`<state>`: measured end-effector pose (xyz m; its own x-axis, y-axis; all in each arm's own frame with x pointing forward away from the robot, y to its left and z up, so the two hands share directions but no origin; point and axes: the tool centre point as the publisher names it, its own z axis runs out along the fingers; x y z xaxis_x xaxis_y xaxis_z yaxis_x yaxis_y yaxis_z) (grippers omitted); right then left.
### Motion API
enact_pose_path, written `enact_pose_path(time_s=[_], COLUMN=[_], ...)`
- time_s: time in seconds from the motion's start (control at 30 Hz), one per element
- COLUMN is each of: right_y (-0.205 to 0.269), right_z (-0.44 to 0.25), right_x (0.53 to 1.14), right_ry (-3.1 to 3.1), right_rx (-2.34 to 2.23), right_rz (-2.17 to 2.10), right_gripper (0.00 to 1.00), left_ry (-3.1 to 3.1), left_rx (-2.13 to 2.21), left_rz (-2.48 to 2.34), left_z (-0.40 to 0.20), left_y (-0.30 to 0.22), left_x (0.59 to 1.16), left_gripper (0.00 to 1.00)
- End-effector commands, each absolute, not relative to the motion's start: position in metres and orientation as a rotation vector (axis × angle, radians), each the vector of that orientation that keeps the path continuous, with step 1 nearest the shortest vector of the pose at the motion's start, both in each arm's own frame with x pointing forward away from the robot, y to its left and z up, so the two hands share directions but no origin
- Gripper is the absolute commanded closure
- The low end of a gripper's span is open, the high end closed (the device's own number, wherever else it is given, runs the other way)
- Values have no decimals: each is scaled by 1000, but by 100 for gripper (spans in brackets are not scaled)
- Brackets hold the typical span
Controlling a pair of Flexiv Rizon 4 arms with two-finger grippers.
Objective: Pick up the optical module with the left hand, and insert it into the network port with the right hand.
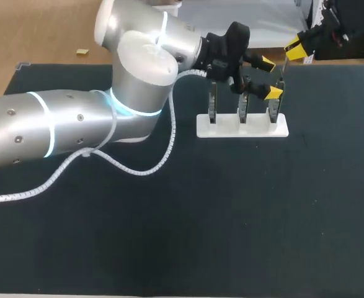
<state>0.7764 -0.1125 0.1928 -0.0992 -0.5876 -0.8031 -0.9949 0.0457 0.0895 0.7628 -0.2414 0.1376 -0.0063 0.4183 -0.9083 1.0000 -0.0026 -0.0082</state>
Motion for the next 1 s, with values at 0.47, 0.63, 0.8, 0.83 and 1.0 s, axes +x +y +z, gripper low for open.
enact_pose_path(time_s=[0.47, 0.63, 0.8, 0.83, 1.0], right_y=[-114, -114, -113, -113, -114], right_z=[193, 193, 193, 193, 193], right_x=[775, 776, 776, 776, 775], right_ry=[1748, 1749, 1746, 1746, 1748], right_rx=[-1592, -1592, -1591, -1592, -1589], right_rz=[899, 899, 901, 901, 898], right_gripper=[100, 100, 100, 100, 100], left_ry=[1617, 1631, 1651, 1652, 1663], left_rx=[1631, 1655, 1677, 1676, 1676], left_rz=[-874, -865, -849, -851, -846], left_z=[124, 121, 118, 117, 117], left_y=[-241, -241, -241, -241, -242], left_x=[777, 776, 776, 776, 776], left_gripper=[0, 0, 0, 0, 0])
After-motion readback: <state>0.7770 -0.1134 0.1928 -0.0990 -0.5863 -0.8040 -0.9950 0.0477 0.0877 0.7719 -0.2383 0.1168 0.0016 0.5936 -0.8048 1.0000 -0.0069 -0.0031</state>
